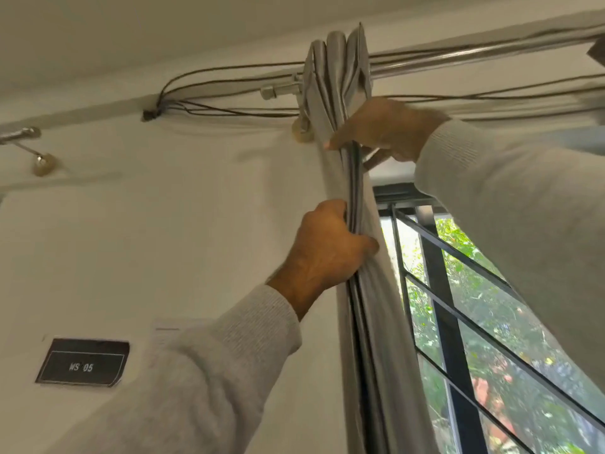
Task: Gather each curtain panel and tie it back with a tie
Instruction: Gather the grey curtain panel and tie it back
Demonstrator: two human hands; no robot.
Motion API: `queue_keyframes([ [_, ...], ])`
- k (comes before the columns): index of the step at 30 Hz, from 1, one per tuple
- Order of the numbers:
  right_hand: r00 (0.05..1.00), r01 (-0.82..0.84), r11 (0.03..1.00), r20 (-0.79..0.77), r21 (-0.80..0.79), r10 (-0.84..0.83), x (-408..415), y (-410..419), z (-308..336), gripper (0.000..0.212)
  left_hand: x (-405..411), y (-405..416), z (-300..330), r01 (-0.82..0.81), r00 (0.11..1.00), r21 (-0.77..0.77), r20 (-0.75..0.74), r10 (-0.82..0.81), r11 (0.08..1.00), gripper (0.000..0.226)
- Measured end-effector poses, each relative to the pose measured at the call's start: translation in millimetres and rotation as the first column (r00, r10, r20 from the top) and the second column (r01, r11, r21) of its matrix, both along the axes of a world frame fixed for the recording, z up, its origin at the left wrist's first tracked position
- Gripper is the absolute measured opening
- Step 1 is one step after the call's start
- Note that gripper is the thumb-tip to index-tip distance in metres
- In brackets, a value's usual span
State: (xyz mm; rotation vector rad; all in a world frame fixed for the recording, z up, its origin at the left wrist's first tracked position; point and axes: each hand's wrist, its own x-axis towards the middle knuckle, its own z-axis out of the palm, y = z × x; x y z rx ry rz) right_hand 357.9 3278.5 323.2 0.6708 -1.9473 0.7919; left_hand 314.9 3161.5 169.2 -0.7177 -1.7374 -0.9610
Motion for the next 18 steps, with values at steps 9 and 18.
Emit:
queue_keyframes([
  [9, 0.979, -0.177, 0.984, 0.097, -0.006, 0.177, -8.6, 12.3, -60.5, 0.024, 0.2, -7.6, -71.4, 0.123, 0.936, 0.236, 0.295, -0.191, 0.964, 0.035],
  [18, 0.829, -0.512, 0.797, 0.058, -0.32, 0.556, -77.8, 26.1, -167.9, 0.019, -12.1, -2.7, -105.4, 0.143, 0.926, 0.26, 0.304, -0.222, 0.955, 0.014],
])
